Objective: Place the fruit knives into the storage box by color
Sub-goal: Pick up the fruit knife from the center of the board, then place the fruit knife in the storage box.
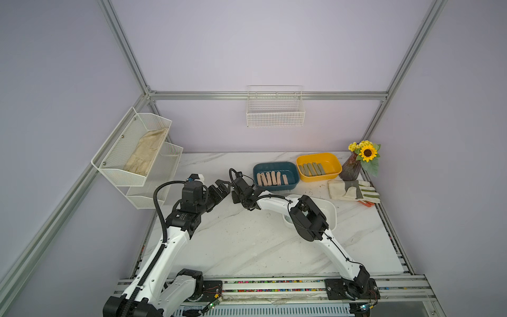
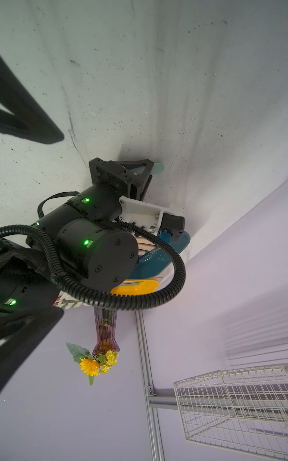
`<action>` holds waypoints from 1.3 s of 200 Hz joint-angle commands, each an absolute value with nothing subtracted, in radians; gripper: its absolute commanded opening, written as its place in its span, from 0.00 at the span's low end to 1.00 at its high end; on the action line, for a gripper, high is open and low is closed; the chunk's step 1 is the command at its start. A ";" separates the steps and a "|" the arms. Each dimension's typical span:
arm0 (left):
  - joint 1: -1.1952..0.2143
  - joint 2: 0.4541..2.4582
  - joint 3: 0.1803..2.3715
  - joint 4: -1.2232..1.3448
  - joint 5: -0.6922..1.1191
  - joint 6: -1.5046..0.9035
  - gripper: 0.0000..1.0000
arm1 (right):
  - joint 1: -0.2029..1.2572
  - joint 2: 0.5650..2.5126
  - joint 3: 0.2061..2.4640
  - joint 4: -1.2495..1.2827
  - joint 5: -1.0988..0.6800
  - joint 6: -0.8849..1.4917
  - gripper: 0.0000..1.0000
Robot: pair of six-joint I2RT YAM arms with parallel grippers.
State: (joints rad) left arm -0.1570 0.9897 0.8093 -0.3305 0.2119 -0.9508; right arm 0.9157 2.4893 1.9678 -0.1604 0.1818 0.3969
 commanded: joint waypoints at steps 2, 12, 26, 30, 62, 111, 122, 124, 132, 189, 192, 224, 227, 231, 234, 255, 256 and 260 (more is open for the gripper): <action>-0.147 0.977 0.784 -0.304 0.220 -0.956 1.00 | 0.924 2.403 1.894 -0.178 0.103 0.442 0.18; -0.146 0.981 0.782 -0.300 0.225 -0.956 1.00 | 0.925 2.371 1.861 -0.160 0.096 0.453 0.18; -0.146 0.990 0.782 -0.293 0.235 -0.959 1.00 | 0.925 2.327 1.812 -0.136 0.092 0.465 0.18; -0.146 0.992 0.782 -0.292 0.238 -0.960 1.00 | 0.925 2.316 1.797 -0.130 0.093 0.468 0.18; -0.146 1.010 0.782 -0.287 0.262 -0.969 1.00 | 0.925 2.234 1.697 -0.083 0.095 0.496 0.18; -0.146 1.033 0.785 -0.281 0.299 -0.981 1.00 | 0.925 2.154 1.610 -0.053 0.106 0.502 0.18; -0.147 1.043 0.784 -0.277 0.311 -0.982 1.00 | 0.924 2.130 1.592 -0.051 0.112 0.502 0.18; -0.146 1.045 0.785 -0.276 0.312 -0.982 1.00 | 0.924 2.125 1.589 -0.052 0.114 0.502 0.18; -0.147 1.050 0.785 -0.275 0.320 -0.982 1.00 | 0.923 2.107 1.575 -0.051 0.120 0.502 0.18; -0.207 1.111 0.824 -0.227 0.347 -0.998 1.00 | 0.893 1.878 1.398 -0.047 0.171 0.534 0.18; -0.215 1.118 0.830 -0.224 0.346 -1.000 1.00 | 0.888 1.863 1.386 -0.047 0.173 0.536 0.18; -0.336 1.198 0.901 -0.184 0.331 -1.005 1.00 | 0.828 1.675 1.228 -0.068 0.197 0.567 0.18; -0.349 1.207 0.909 -0.181 0.329 -1.006 1.00 | 0.822 1.656 1.211 -0.072 0.200 0.569 0.18; -0.361 1.218 0.918 -0.177 0.327 -1.005 1.00 | 0.811 1.630 1.189 -0.077 0.201 0.570 0.18; -0.374 1.227 0.925 -0.172 0.323 -1.006 1.00 | 0.803 1.612 1.172 -0.083 0.203 0.572 0.18; -0.449 1.285 0.977 -0.151 0.320 -1.003 1.00 | 0.734 1.472 1.061 -0.123 0.204 0.574 0.18; -0.453 1.287 0.979 -0.150 0.321 -1.003 1.00 | 0.730 1.465 1.055 -0.126 0.203 0.573 0.18; -0.463 1.297 0.986 -0.147 0.319 -1.003 1.00 | 0.715 1.441 1.035 -0.134 0.202 0.572 0.18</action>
